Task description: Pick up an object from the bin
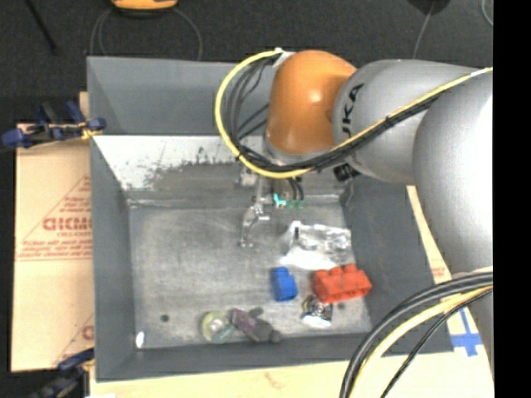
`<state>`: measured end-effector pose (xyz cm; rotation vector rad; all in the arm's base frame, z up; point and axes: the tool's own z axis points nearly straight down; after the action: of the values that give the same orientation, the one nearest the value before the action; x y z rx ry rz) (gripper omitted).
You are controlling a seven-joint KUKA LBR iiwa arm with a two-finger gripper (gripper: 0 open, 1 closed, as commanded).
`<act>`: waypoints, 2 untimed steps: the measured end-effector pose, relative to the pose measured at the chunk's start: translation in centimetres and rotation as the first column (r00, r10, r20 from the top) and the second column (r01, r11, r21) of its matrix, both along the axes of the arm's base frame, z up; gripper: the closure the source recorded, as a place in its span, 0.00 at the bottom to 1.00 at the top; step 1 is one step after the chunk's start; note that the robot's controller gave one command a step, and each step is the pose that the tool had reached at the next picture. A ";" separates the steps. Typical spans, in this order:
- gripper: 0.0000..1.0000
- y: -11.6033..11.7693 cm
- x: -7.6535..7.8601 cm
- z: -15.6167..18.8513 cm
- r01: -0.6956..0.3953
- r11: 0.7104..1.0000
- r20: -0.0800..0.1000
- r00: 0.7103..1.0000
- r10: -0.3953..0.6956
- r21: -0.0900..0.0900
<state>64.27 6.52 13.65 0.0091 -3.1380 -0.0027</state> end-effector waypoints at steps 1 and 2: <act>0.00 -3.7 -9.7 -2.2 -0.117 0.993 -0.001 0.993 0.117 -0.003; 0.00 -9.6 -11.9 -3.1 -0.235 0.972 0.003 0.972 0.235 -0.004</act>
Offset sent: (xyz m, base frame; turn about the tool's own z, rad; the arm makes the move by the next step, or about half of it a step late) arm -0.0951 -0.0338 -0.0205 -0.1200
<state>52.37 -3.10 10.60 0.3812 -3.1179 0.0040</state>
